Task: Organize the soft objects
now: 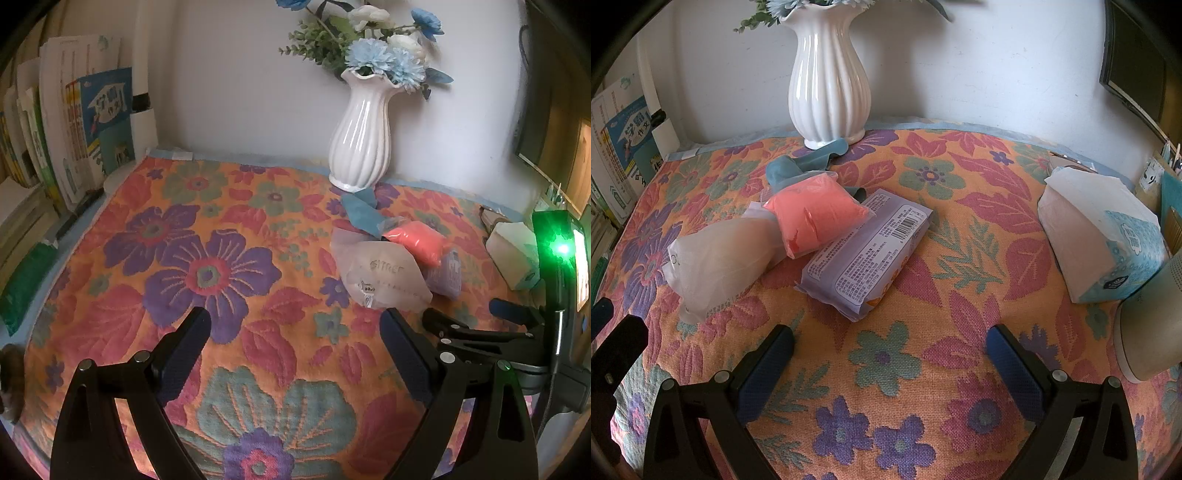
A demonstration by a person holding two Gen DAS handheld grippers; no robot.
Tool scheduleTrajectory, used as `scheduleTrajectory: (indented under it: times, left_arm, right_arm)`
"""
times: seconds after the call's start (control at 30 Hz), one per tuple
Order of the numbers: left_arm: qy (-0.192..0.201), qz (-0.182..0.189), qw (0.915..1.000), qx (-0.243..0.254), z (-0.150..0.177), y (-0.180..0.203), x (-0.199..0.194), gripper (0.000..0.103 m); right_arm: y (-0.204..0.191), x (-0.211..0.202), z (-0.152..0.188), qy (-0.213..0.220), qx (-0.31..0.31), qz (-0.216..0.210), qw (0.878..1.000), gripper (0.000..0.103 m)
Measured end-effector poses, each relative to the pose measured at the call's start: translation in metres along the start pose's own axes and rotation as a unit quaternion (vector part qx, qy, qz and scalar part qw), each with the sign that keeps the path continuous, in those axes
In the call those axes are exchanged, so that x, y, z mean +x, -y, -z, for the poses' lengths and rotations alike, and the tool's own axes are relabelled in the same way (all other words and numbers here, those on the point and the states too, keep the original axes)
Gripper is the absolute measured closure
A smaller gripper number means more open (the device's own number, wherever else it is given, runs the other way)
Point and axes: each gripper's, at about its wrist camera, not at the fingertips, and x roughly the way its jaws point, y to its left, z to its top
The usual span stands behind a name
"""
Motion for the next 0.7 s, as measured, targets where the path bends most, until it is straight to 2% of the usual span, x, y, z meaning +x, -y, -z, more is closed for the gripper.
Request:
scheduleTrajectory:
  times: [0.23, 0.7]
  left_arm:
    - [-0.031, 0.001, 0.9994, -0.015, 0.000, -0.006, 0.011, 0.011]
    - [-0.037, 0.001, 0.9989, -0.028, 0.001, -0.009, 0.012, 0.011]
  right_arm:
    - [0.000, 0.000, 0.000, 0.000, 0.000, 0.000, 1.000, 0.000]
    - [-0.001, 0.000, 0.001, 0.000, 0.000, 0.000, 1.000, 0.000]
